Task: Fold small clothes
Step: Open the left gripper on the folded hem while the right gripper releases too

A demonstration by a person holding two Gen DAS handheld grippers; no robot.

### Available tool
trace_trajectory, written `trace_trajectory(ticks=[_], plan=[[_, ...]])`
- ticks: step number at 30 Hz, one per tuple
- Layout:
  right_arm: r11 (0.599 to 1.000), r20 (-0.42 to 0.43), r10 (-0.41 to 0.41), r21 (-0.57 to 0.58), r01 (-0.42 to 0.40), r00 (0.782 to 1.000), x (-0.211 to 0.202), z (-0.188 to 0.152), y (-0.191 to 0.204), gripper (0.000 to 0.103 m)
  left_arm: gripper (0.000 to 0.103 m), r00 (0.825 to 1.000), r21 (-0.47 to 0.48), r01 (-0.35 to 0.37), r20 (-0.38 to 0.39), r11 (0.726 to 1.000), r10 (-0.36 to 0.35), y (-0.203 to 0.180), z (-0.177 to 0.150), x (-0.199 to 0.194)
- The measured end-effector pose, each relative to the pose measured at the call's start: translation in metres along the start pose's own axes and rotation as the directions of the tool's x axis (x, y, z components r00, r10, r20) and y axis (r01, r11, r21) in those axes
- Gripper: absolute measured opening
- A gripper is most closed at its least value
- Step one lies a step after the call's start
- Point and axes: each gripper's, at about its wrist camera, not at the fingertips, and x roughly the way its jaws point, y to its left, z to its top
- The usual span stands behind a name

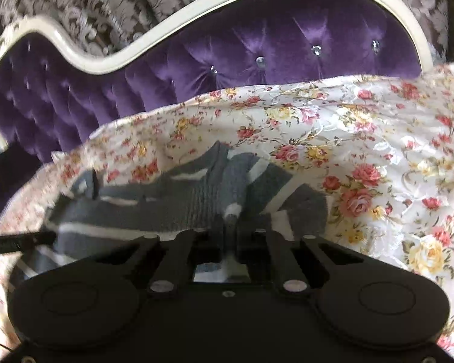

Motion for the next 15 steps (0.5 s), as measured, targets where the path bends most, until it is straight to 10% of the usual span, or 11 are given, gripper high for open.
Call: trace_trajectory(ticks=[15], plan=[[0.995,0.001,-0.093,0.041,0.093,0.996,-0.001,0.003,-0.018,0.012,0.039,0.998,0.037,0.001,-0.067,0.999,0.001,0.002,-0.008,-0.024]])
